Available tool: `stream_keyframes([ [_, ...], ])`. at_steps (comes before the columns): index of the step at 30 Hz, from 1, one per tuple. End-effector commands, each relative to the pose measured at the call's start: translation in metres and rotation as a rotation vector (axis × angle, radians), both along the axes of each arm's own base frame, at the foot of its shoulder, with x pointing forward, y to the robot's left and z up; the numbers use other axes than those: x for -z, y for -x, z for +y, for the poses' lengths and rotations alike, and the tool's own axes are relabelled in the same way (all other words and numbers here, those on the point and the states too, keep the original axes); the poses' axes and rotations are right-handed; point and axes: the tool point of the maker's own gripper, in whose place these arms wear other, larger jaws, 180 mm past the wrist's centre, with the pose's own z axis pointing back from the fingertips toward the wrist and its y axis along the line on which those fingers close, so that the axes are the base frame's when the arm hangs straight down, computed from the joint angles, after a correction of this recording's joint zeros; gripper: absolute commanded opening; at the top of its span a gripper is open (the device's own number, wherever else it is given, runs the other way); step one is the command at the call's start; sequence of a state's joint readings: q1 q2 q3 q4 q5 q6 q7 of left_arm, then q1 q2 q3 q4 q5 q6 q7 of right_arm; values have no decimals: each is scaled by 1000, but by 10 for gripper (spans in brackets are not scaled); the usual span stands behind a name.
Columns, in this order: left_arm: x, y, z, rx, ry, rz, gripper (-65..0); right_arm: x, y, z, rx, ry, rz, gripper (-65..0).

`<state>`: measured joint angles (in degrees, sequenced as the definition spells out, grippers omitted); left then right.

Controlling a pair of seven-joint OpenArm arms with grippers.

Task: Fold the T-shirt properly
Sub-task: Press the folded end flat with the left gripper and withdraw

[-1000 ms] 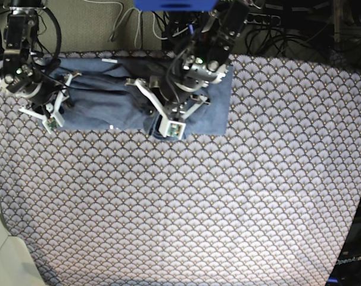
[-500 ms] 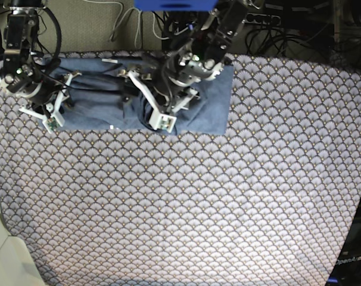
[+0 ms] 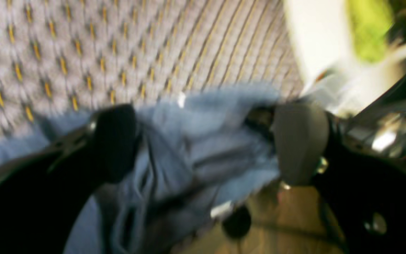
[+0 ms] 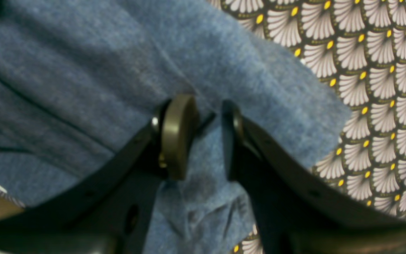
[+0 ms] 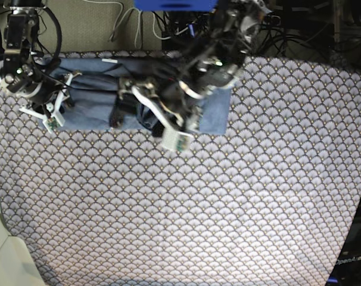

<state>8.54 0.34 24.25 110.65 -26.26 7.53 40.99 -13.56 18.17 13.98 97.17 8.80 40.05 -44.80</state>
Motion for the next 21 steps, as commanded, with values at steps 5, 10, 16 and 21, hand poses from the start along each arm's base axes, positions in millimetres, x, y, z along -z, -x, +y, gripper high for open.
stream_keyframes([
  [5,-2,-27,57,-138,46,-1,-174,-10,-8,-2,-8,2,-39,-470],
  [10,3,-42,116,-266,70,35,-483,-10,-8,-1,-8,0,-39,-470],
  [16,18,-37,157,-359,44,77,-635,-10,-8,-1,-7,-1,-41,-470],
  [21,55,-21,162,-368,12,181,-646,-10,-9,0,-8,-3,-42,-470],
])
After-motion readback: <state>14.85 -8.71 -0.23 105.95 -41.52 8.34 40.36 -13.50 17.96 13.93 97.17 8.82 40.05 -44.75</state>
